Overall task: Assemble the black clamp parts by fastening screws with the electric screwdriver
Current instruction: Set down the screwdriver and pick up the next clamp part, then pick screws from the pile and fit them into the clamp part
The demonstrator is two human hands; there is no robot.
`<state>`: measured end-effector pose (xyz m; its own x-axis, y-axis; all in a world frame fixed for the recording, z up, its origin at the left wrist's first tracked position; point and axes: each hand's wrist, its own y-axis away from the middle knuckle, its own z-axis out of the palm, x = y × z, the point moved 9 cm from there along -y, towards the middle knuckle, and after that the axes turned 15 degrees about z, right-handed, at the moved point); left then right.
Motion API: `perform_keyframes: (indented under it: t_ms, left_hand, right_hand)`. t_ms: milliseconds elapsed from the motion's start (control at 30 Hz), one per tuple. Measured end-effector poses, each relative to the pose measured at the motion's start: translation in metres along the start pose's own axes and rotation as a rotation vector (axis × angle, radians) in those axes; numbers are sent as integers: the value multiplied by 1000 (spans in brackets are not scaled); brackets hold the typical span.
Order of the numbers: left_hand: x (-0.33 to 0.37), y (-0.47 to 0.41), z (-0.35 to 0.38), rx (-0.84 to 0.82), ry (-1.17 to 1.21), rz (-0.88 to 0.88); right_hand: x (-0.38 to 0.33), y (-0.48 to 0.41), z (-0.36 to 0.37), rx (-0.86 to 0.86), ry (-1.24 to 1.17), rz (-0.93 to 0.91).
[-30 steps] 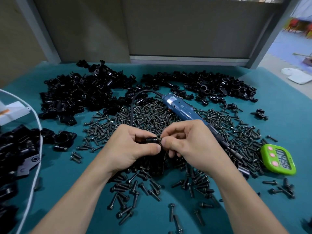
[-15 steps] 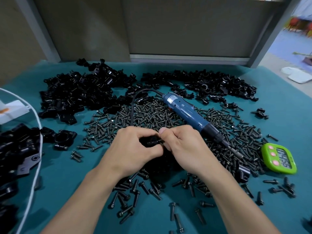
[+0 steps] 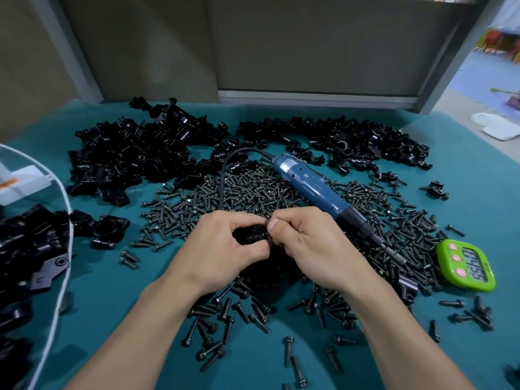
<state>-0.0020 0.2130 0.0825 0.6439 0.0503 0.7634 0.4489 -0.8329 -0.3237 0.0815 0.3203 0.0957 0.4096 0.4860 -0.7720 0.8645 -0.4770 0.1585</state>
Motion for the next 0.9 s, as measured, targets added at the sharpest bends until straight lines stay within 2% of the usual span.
perform_keyframes:
  t_ms: [300,433,467,533,600,667,733,900]
  left_hand:
    - [4,-1,-4,16,28,37]
    - [5,-1,-10,58,17,47]
    - [4,0,-13,92,12,43]
    - [-4,3,-24,190,-8,4]
    - [-14,7,-34,288,-32,-54]
    - [-20,12,-46,389,-46,-97]
    - [-23,15,-55,478,-42,-113]
    - [-29,24,-81,651,-45,-182]
  right_hand:
    - [-7,7,-3,-38,12,-92]
    - [-10,7,-3,-14,-29,-76]
    - [-8,6,-11,75,-42,-58]
    - [-5,4,-42,389,-51,-18]
    - [-6,-1,-65,620,215,73]
    - [6,-25,-65,553,534,291]
    - [19,-42,-62,455,617,455]
    - [26,-64,-62,429,668,516]
